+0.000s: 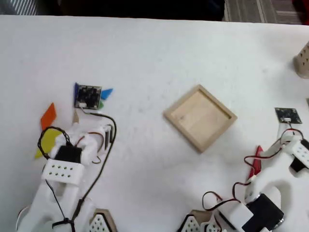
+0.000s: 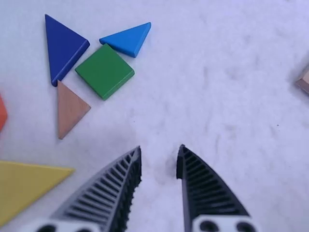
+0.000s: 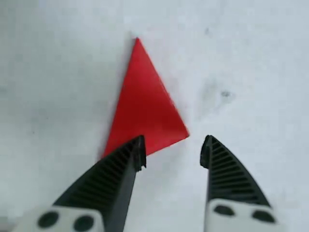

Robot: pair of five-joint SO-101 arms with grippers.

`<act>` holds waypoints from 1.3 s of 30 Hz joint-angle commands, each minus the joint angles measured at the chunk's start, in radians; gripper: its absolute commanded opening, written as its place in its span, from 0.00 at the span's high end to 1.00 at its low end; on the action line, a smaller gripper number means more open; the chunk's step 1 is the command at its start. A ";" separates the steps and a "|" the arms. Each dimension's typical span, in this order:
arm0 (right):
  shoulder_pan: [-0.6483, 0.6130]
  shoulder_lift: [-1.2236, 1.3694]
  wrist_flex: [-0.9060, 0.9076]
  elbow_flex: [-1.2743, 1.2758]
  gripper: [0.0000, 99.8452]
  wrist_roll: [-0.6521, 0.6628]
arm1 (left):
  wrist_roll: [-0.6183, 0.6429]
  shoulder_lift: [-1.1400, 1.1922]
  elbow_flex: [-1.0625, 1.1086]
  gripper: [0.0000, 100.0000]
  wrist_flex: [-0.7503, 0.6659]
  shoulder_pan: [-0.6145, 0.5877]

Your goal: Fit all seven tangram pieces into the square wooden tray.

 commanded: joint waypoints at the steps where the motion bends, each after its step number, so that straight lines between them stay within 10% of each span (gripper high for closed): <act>1: -0.002 -0.019 0.096 -0.021 0.81 -0.041 | -0.012 -0.002 -0.005 0.86 -0.023 0.005; 8: -0.005 -0.019 -0.073 0.066 0.67 -0.146 | -0.012 -0.002 -0.005 0.86 -0.018 0.004; 39: -0.099 0.217 -0.228 0.049 0.67 -0.270 | -0.012 -0.002 -0.005 0.86 -0.018 0.002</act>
